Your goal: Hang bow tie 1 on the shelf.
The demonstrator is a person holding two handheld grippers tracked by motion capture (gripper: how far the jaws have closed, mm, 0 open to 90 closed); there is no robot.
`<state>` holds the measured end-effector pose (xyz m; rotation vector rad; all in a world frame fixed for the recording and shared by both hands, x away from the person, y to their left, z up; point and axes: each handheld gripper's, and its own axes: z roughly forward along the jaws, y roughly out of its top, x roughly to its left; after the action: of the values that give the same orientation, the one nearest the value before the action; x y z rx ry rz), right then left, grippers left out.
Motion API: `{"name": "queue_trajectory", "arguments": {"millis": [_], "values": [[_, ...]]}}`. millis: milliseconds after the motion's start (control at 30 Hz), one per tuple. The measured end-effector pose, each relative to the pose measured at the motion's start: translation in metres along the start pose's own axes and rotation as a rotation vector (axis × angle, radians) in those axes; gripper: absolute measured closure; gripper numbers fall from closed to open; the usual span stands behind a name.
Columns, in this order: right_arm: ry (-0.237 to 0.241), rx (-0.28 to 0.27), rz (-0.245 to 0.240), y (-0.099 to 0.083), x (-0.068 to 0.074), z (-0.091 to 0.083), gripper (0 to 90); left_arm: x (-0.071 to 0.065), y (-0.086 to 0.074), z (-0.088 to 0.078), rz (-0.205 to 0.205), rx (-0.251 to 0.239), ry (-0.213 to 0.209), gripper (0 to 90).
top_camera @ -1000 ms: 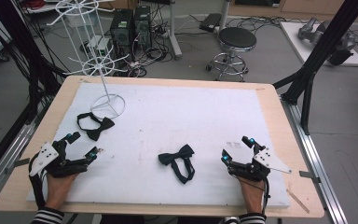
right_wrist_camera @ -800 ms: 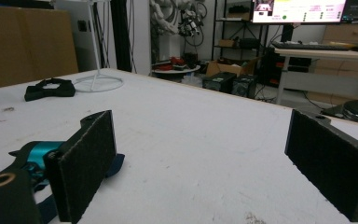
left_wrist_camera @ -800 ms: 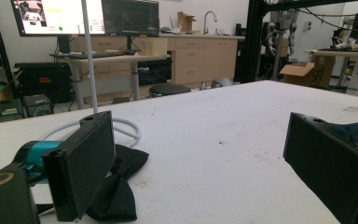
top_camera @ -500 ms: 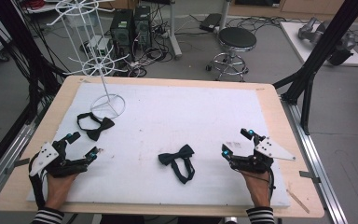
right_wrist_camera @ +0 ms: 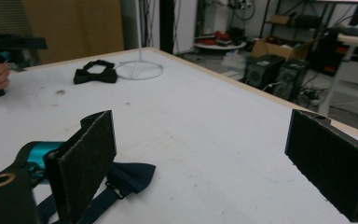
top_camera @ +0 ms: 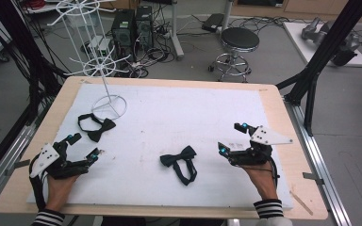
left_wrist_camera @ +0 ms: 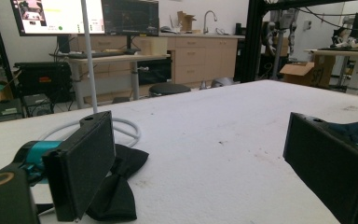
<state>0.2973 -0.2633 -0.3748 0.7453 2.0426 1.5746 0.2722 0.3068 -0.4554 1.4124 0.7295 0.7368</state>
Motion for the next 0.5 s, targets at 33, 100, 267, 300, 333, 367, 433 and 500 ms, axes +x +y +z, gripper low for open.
{"name": "queue_trajectory", "arguments": {"millis": [33,100,267,300,333,367,433,500], "values": [[0.010,0.014,-0.005,0.002,0.000,0.002,8.0,0.000,0.000,0.000,0.003,0.002,-0.001,9.5],[0.037,0.035,-0.014,0.005,0.000,0.006,8.0,0.000,0.000,0.000,0.002,0.002,0.000,9.5],[0.079,0.074,-0.030,0.011,0.001,0.013,8.0,0.000,0.000,0.000,0.002,0.001,0.000,9.5],[0.098,0.091,-0.036,0.015,0.000,0.016,8.0,0.000,0.000,0.000,0.002,0.001,0.000,9.5],[0.098,0.091,-0.036,0.015,0.000,0.016,8.0,0.000,0.000,0.000,0.001,0.000,0.000,9.5],[0.113,0.110,-0.056,0.018,0.000,0.019,8.0,0.000,0.000,0.000,0.002,0.001,0.000,9.5],[0.133,0.132,-0.080,0.022,-0.001,0.023,8.0,0.000,0.000,0.000,0.000,0.000,0.000,9.5],[0.160,0.153,-0.095,0.025,-0.001,0.026,8.0,0.000,0.000,0.000,0.000,0.000,0.000,9.5]]}}
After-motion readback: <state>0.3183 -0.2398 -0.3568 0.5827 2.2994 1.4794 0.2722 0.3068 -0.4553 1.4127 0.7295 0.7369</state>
